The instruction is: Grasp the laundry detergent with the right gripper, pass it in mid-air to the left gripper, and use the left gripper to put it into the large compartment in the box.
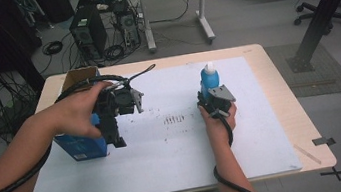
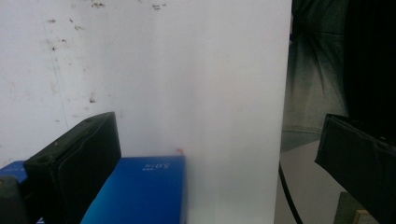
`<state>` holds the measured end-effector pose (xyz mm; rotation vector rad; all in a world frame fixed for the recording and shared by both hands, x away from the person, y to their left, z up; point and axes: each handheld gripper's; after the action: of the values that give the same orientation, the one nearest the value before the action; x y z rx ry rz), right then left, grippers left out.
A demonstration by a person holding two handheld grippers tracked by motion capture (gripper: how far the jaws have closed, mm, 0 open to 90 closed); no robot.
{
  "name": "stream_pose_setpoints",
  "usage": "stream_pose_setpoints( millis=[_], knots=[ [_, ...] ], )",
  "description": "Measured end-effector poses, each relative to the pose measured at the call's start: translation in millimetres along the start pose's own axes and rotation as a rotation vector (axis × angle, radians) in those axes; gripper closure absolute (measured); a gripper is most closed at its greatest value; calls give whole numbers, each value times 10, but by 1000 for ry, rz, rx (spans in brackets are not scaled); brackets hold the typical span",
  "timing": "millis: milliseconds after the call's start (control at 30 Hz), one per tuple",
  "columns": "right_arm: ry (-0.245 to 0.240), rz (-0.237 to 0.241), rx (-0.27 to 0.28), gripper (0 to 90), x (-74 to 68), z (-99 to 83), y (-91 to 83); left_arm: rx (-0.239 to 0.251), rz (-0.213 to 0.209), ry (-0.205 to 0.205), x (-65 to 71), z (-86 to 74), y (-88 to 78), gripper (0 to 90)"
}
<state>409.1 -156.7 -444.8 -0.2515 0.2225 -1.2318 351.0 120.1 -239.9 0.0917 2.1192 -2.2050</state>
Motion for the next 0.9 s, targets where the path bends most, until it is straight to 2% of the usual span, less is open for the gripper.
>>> stream_pose_setpoints(
  millis=[233,400,600,667,900],
  knots=[
    [-1,30,12,448,33,-10,-9,0,6,3,22,10,-25,2],
    [38,55,55,449,99,-29,-49,-3,8,3,20,19,-42,2],
    [25,88,91,447,162,67,-144,-4,13,8,7,56,-67,2],
    [19,112,100,446,189,108,-177,1,15,7,8,72,-78,2],
    [-22,242,107,444,337,212,-302,-1,24,14,-6,118,-130,2]
  ],
)
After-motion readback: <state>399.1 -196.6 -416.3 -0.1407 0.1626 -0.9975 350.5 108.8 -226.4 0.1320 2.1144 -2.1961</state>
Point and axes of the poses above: each handheld gripper's, and its own axes: y roughly forward along the jaws, z roughly out of its top, x roughly to its right, and after that the axes turned 8 degrees about z, right-handed
